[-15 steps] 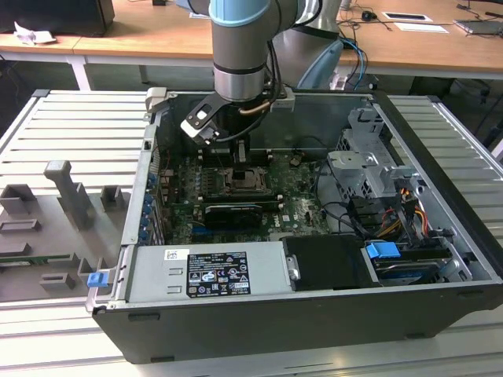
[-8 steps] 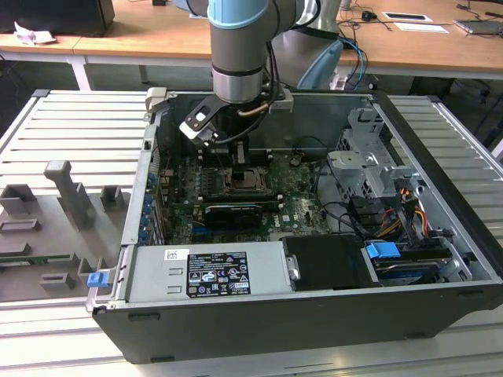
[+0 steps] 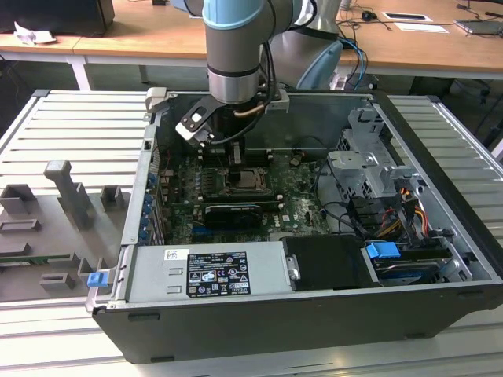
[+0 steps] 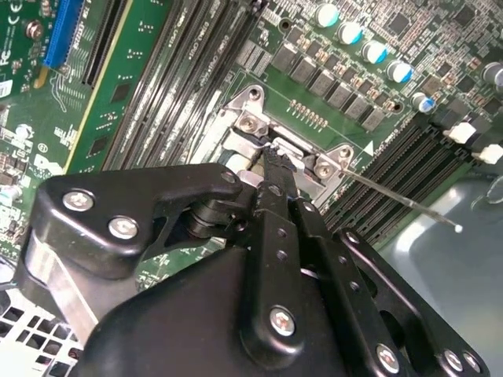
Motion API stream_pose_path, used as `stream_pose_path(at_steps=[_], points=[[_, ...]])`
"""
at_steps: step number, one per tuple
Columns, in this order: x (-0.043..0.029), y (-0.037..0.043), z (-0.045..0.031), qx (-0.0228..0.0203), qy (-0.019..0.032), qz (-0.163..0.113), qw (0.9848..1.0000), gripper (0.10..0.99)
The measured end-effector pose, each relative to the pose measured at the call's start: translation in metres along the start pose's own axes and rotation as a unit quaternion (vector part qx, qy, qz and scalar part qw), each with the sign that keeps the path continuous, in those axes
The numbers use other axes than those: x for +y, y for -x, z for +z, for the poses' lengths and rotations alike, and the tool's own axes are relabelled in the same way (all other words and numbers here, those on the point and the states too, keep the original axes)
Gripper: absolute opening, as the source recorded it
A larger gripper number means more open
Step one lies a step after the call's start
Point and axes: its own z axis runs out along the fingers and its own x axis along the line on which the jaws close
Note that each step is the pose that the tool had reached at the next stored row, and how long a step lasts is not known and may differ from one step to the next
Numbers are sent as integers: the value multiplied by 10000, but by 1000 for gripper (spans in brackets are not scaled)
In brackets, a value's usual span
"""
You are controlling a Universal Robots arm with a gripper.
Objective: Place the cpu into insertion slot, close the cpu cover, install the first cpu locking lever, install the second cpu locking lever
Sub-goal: 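Close the cpu cover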
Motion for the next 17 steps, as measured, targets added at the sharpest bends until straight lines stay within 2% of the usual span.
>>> stream_pose_path(at_steps=[5,8,10,12,17], points=[[-5,-6,58,-4,-3,-4,10000,106],[-4,-8,66,-1,-1,-3,10000,106],[0,-9,51,5,4,-4,10000,106],[4,-5,0,0,0,-4,10000,106],[40,-3,-10,0,-2,-4,10000,106]])
